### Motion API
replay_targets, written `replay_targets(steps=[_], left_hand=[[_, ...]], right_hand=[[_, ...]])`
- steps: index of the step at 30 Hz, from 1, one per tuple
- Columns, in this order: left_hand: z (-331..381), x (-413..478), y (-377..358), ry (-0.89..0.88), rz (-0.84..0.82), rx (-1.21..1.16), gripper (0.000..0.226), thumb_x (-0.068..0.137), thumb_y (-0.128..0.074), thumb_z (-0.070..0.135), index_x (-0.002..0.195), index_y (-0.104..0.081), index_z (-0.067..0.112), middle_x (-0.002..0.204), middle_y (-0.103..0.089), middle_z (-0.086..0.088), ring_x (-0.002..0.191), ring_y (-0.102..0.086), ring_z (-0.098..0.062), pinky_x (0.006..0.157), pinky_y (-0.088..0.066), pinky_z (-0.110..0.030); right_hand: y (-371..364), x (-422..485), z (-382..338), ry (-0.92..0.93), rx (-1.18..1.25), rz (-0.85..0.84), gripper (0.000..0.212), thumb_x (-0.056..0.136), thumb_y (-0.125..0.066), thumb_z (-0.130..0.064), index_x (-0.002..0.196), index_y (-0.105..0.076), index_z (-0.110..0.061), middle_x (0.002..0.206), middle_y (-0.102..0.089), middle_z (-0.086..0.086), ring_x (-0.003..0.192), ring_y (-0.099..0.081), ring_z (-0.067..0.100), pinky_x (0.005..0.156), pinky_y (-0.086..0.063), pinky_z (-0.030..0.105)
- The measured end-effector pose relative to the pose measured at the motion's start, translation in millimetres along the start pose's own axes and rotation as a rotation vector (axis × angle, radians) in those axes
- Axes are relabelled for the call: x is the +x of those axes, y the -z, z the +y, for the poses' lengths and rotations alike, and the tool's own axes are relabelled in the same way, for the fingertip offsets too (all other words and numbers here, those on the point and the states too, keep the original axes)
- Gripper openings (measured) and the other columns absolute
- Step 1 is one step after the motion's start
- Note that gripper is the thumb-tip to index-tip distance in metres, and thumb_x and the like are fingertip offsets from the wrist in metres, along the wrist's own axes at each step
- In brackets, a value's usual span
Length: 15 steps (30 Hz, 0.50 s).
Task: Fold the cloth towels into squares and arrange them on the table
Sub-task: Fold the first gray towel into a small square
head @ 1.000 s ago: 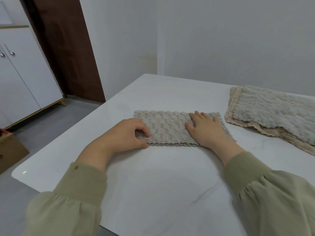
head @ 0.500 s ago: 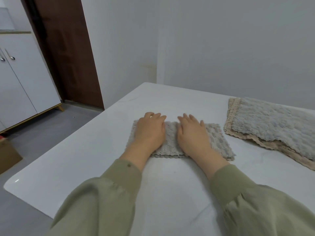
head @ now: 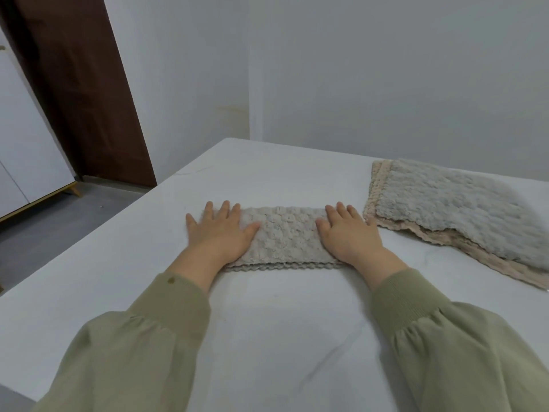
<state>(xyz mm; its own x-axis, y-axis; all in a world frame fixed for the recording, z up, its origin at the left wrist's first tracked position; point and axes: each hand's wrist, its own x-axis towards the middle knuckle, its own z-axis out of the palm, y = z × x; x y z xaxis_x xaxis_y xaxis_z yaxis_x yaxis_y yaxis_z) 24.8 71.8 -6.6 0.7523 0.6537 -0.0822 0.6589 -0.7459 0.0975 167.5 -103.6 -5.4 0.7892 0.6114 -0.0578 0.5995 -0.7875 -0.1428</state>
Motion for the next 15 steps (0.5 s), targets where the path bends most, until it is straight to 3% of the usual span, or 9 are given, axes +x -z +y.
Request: replay_targets(steps=[2, 3, 4, 5, 6, 8, 10, 12, 15], left_hand=[[4, -3, 2, -0.047, 0.111, 0.008, 0.070, 0.093, -0.011, 0.063, 0.151, -0.003, 0.025, 0.159, -0.003, 0.003, 0.146, 0.008, -0.023, 0.113, 0.002, -0.058], [6, -4, 4, -0.102, 0.182, -0.023, 0.068, 0.094, -0.015, 0.060, 0.151, -0.004, 0.025, 0.159, -0.007, 0.002, 0.146, 0.006, -0.022, 0.114, 0.001, -0.057], [10, -6, 6, -0.166, 0.244, -0.069, 0.066, 0.095, -0.018, 0.058, 0.151, -0.006, 0.025, 0.159, -0.010, 0.001, 0.146, 0.005, -0.021, 0.115, 0.000, -0.055], [15, -8, 8, -0.226, 0.286, -0.114, 0.065, 0.095, -0.020, 0.056, 0.151, -0.008, 0.025, 0.159, -0.011, 0.002, 0.146, 0.004, -0.019, 0.116, 0.000, -0.053], [20, -10, 9, -0.282, 0.306, -0.143, 0.064, 0.095, -0.020, 0.056, 0.151, -0.010, 0.026, 0.159, -0.012, 0.003, 0.146, 0.004, -0.018, 0.117, 0.000, -0.051], [31, -15, 7, -0.383, 0.281, -0.148, 0.064, 0.094, -0.019, 0.058, 0.150, -0.011, 0.029, 0.159, -0.009, 0.004, 0.146, 0.006, -0.016, 0.117, 0.002, -0.048], [38, -18, 0, -0.449, 0.153, -0.106, 0.066, 0.092, -0.018, 0.062, 0.150, -0.007, 0.032, 0.159, -0.002, 0.005, 0.146, 0.008, -0.016, 0.117, 0.002, -0.048], [40, -18, -7, -0.464, 0.019, -0.015, 0.068, 0.091, -0.017, 0.065, 0.150, -0.002, 0.035, 0.159, 0.006, 0.005, 0.145, 0.011, -0.016, 0.117, 0.003, -0.049], [41, -15, -10, -0.452, -0.020, 0.037, 0.070, 0.090, -0.017, 0.068, 0.149, 0.001, 0.037, 0.158, 0.011, 0.006, 0.145, 0.013, -0.016, 0.117, 0.005, -0.050]], right_hand=[[1, 1, -2, -0.001, 0.020, 0.110, 0.049, 0.099, -0.019, -0.037, 0.135, -0.043, -0.015, 0.144, -0.041, 0.006, 0.138, -0.030, 0.023, 0.113, -0.012, 0.055], [3, 2, -3, -0.010, 0.040, 0.206, 0.039, 0.098, -0.024, -0.029, 0.111, -0.057, -0.012, 0.117, -0.058, 0.009, 0.120, -0.047, 0.027, 0.111, -0.019, 0.055], [6, 2, -4, -0.024, 0.054, 0.299, 0.031, 0.096, -0.029, -0.021, 0.086, -0.056, -0.011, 0.089, -0.059, 0.006, 0.096, -0.055, 0.029, 0.107, -0.026, 0.053], [8, 3, -4, -0.036, 0.051, 0.370, 0.027, 0.095, -0.032, -0.016, 0.075, -0.050, -0.012, 0.073, -0.054, 0.004, 0.079, -0.052, 0.028, 0.104, -0.030, 0.051], [9, 5, -3, -0.038, 0.038, 0.404, 0.024, 0.094, -0.034, -0.014, 0.075, -0.049, -0.012, 0.071, -0.053, 0.003, 0.073, -0.049, 0.028, 0.103, -0.032, 0.049], [9, 9, 1, -0.022, 0.003, 0.395, 0.021, 0.093, -0.037, -0.013, 0.098, -0.057, -0.012, 0.087, -0.063, 0.007, 0.088, -0.055, 0.029, 0.107, -0.029, 0.048], [9, 12, 4, -0.026, -0.057, 0.335, 0.030, 0.093, -0.038, -0.014, 0.117, -0.055, -0.011, 0.106, -0.064, 0.009, 0.110, -0.052, 0.030, 0.111, -0.020, 0.051], [9, 14, 5, -0.027, -0.117, 0.321, 0.034, 0.093, -0.037, -0.017, 0.122, -0.053, -0.012, 0.115, -0.061, 0.010, 0.118, -0.047, 0.031, 0.113, -0.016, 0.055], [11, 14, 8, -0.035, -0.130, 0.295, 0.040, 0.093, -0.035, -0.025, 0.128, -0.051, -0.012, 0.126, -0.054, 0.012, 0.125, -0.040, 0.033, 0.113, -0.014, 0.058]])
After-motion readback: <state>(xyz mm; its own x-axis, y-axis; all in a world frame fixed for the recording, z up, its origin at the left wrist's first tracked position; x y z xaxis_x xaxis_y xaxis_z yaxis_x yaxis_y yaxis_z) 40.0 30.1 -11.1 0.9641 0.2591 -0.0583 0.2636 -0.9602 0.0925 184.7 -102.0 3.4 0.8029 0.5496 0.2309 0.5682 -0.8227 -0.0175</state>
